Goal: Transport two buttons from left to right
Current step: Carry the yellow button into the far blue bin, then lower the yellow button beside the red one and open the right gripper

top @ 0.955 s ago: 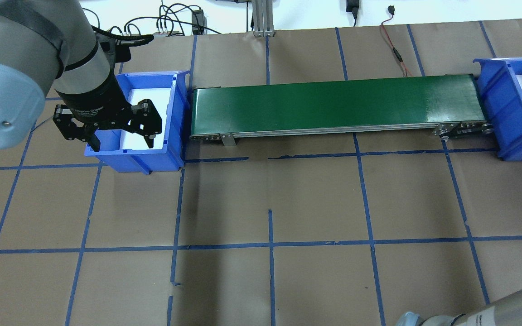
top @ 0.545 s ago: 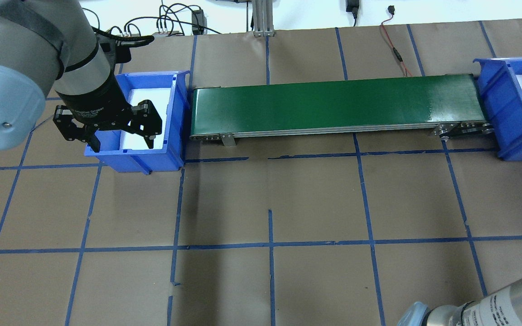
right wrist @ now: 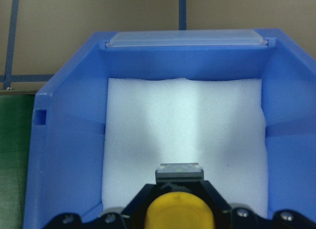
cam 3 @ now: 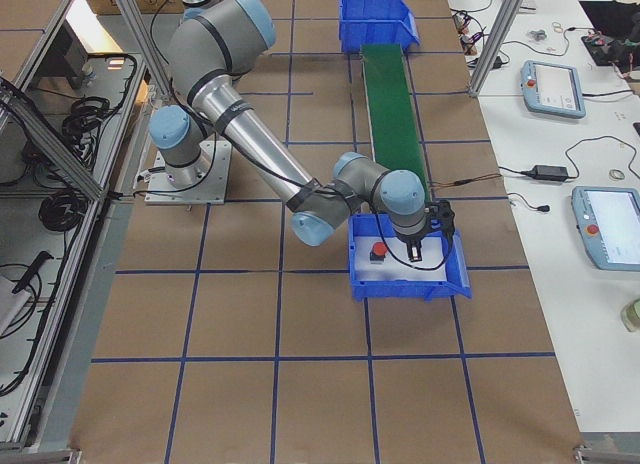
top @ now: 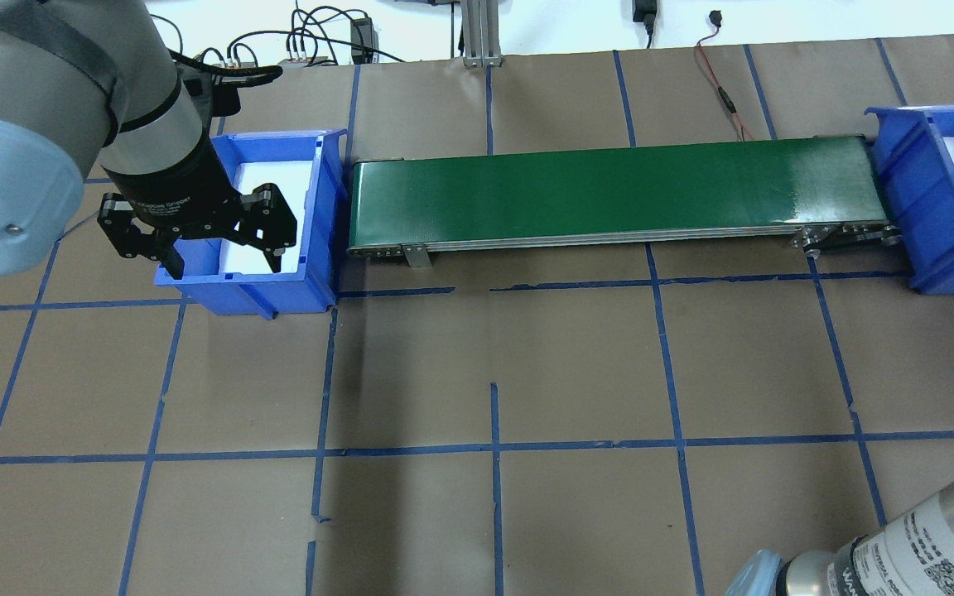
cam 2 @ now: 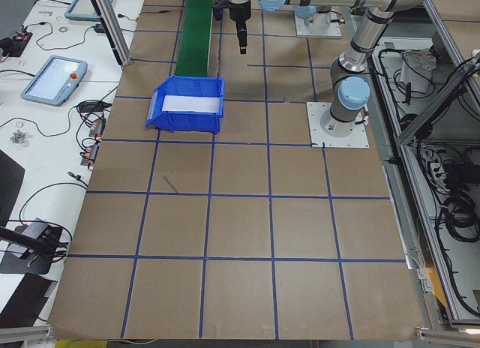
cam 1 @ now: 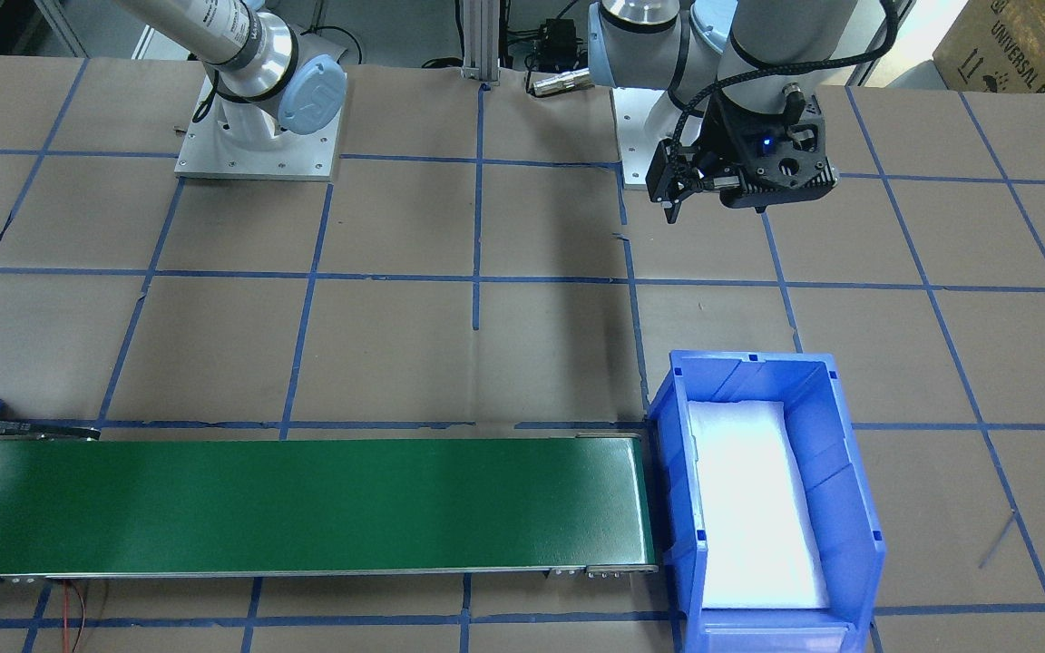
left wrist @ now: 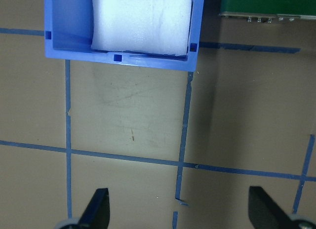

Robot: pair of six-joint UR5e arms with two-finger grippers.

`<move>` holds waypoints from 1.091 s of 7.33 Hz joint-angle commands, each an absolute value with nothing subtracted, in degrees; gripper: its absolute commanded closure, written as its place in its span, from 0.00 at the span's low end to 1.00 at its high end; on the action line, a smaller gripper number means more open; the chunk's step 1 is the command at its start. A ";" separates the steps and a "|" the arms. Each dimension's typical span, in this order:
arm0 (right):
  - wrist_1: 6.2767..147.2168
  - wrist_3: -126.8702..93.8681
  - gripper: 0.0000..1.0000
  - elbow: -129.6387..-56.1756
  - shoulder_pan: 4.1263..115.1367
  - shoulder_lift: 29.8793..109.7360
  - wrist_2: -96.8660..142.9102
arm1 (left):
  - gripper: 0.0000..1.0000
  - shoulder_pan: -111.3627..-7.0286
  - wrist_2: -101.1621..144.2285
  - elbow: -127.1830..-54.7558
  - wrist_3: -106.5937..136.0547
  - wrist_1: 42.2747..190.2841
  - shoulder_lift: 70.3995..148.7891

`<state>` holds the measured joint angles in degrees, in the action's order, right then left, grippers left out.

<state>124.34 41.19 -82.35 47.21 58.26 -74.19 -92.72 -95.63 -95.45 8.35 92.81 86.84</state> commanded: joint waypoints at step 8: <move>124.37 40.25 0.25 -83.41 47.20 58.09 -75.67 | 0.00 -92.72 -95.63 -95.80 8.44 92.72 86.84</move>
